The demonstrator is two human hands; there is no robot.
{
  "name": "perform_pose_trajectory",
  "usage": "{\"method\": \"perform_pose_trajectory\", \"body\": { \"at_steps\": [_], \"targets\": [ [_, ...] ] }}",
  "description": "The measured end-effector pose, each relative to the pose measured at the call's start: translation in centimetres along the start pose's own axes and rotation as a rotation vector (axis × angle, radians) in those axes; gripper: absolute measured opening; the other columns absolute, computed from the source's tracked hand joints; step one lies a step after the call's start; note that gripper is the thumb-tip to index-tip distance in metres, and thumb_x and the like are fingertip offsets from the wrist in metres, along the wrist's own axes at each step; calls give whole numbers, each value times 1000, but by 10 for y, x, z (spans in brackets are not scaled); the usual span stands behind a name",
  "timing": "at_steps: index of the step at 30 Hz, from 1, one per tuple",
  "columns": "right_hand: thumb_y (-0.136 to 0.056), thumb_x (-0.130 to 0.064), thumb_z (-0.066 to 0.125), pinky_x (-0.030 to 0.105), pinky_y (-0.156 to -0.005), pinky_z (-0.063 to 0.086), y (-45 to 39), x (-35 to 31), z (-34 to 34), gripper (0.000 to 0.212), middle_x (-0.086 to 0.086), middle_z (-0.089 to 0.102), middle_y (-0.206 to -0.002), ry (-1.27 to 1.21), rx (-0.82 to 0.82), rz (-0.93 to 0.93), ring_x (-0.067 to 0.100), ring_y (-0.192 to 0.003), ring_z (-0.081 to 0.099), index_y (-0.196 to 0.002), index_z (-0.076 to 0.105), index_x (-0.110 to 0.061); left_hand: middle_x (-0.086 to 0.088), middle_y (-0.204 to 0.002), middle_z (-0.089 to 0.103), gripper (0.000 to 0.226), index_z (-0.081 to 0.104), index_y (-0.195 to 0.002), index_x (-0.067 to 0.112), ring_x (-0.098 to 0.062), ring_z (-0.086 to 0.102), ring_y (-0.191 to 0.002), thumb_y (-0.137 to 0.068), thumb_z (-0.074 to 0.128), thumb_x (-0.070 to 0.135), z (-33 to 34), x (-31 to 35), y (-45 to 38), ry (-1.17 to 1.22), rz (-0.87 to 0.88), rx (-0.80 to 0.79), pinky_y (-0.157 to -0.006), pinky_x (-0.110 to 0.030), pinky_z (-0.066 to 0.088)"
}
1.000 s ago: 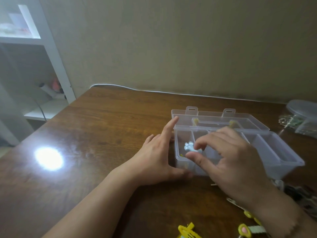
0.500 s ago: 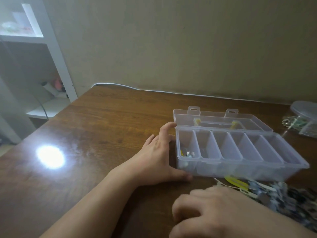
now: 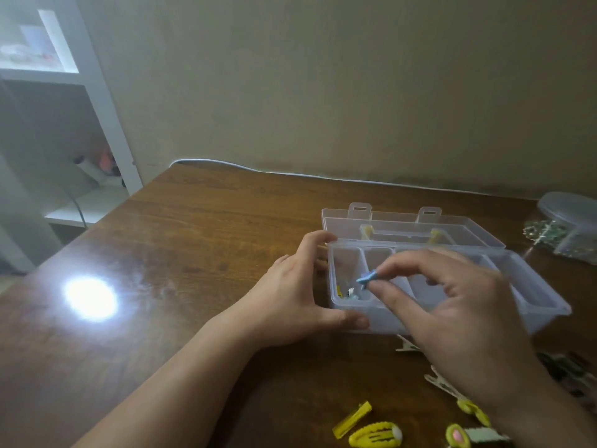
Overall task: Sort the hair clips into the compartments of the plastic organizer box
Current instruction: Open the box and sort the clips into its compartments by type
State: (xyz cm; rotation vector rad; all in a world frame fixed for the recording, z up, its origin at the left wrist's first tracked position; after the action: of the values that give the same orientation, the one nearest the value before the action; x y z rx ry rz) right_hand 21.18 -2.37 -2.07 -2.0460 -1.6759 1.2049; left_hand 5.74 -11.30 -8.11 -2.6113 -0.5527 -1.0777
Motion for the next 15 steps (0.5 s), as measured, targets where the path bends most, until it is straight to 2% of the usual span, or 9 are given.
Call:
{"method": "perform_pose_trajectory", "body": {
  "at_steps": [2,4,9,12,13,15],
  "targets": [
    [-79,-36,67,27,-71,56,2,5,10,15,-12,70,-86,67,-8,42,5,-85,64,-88,73,-27,12,-148,45,105,14,-140,49,-7,42,-134,-60,79,68,0,0,0,-1,0,-5,-113,-43,40],
    [-84,-32,65,34,-73,57,3,6,16,13,-12,70,-89,104,-44,23,8,-88,64,-90,74,-27,12,-148,44,104,14,-142,47,-6,42,-134,-63,81,63,0,0,0,0,-1,-12,-113,-41,40],
    [-87,-40,53,38,-86,52,4,1,19,25,-19,69,-99,115,-160,-57,6,-105,58,-96,74,-31,12,-148,44,103,14,-144,43,-4,44,-133,-66,80,61,1,0,0,-24,9,-9,-112,-36,41],
    [-83,-30,64,32,-73,53,7,-15,7,15,-14,68,-92,8,-195,-192,8,-91,61,-93,74,-24,11,-148,45,102,15,-143,44,-5,44,-133,-66,81,60,1,-1,-1,-19,1,-1,-113,-37,41],
    [-82,-30,68,30,-69,53,10,-22,6,14,-16,68,-91,-21,-277,-261,6,-87,62,-94,73,-26,12,-147,47,101,15,-141,46,-6,45,-133,-65,81,61,1,0,-1,-11,0,9,-113,-39,41],
    [-84,-43,65,26,-61,54,21,-33,15,17,-22,66,-92,66,-539,-420,-2,-84,62,-100,68,-37,13,-146,48,103,16,-141,47,-5,45,-133,-62,81,63,0,0,0,-8,-7,16,-113,-40,40]
  ]
}}
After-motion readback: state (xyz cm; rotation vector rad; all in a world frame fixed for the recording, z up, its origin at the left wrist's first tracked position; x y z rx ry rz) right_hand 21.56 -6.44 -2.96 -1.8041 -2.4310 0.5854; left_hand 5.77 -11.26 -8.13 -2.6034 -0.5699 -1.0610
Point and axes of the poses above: each hand's wrist, its own y-axis away from the middle knuckle, its own z-axis out of the palm, x = y × z, the point moved 5 cm from there along -y, towards the middle knuckle
